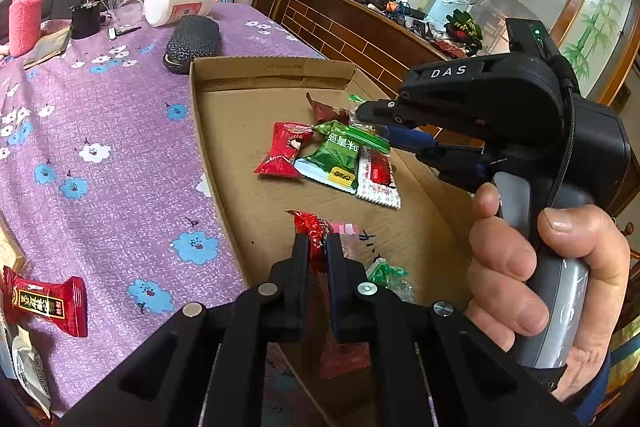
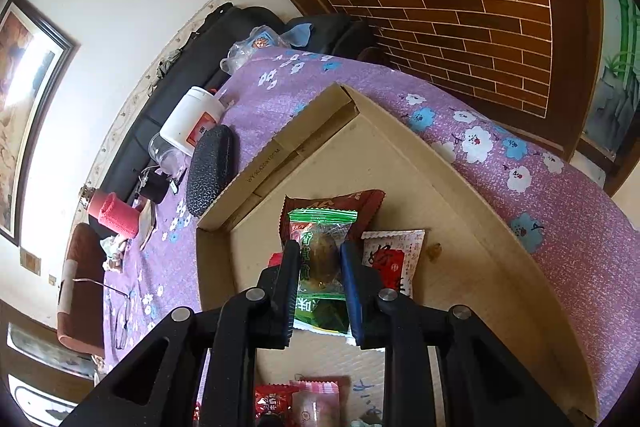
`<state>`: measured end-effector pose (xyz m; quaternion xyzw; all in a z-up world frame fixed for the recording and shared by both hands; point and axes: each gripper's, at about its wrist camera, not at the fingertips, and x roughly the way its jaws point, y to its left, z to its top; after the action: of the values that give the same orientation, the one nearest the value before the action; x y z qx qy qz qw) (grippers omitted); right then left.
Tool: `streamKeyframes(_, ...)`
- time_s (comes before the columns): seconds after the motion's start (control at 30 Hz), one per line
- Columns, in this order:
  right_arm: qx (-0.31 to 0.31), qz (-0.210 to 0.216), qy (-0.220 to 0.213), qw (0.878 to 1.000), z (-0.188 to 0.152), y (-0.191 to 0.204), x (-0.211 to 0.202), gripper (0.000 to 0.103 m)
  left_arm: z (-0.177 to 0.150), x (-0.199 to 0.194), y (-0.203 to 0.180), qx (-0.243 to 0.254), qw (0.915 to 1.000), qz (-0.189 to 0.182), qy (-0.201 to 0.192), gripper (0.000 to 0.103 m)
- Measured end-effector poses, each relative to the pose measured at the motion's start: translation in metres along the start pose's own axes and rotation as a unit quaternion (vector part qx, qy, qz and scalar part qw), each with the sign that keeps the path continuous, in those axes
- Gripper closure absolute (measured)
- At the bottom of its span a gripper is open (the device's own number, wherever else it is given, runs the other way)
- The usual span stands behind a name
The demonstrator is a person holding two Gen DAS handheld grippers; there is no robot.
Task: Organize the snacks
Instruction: 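Open the left gripper to drop the red candy while the right drops the nut bag, then move both grippers back to the snack pile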
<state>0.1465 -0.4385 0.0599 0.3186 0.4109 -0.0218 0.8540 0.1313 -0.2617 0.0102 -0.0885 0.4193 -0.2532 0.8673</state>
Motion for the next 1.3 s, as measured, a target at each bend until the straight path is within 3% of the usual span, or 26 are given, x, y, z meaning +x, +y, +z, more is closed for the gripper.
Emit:
streamKeyframes(0.23,0.0,-0.012,-0.013,1.0,0.0,0.001,-0.005,0.071,0.001,-0.005,-0.001,-0.005,1.0,0.001,-0.008,0.074)
streamKeyframes(0.5,-0.012,-0.015,-0.07,0.997,-0.001,0.009,-0.028,0.07,0.006,-0.021,-0.003,-0.005,0.999,0.019,-0.04,0.073)
streamKeyframes(0.6,-0.021,0.006,-0.083,0.996,-0.003,0.017,-0.034,0.07,0.009,-0.027,-0.001,-0.011,0.9984,0.024,-0.051,0.073)
streamKeyframes(0.9,-0.066,0.026,-0.087,0.994,-0.01,0.04,-0.034,0.068,0.017,-0.045,-0.002,-0.014,0.9966,0.046,-0.067,0.073)
streamKeyframes(1.3,-0.102,0.036,-0.075,0.991,-0.02,0.056,-0.025,0.067,0.013,-0.095,0.023,-0.018,0.9937,0.1,-0.047,0.07)
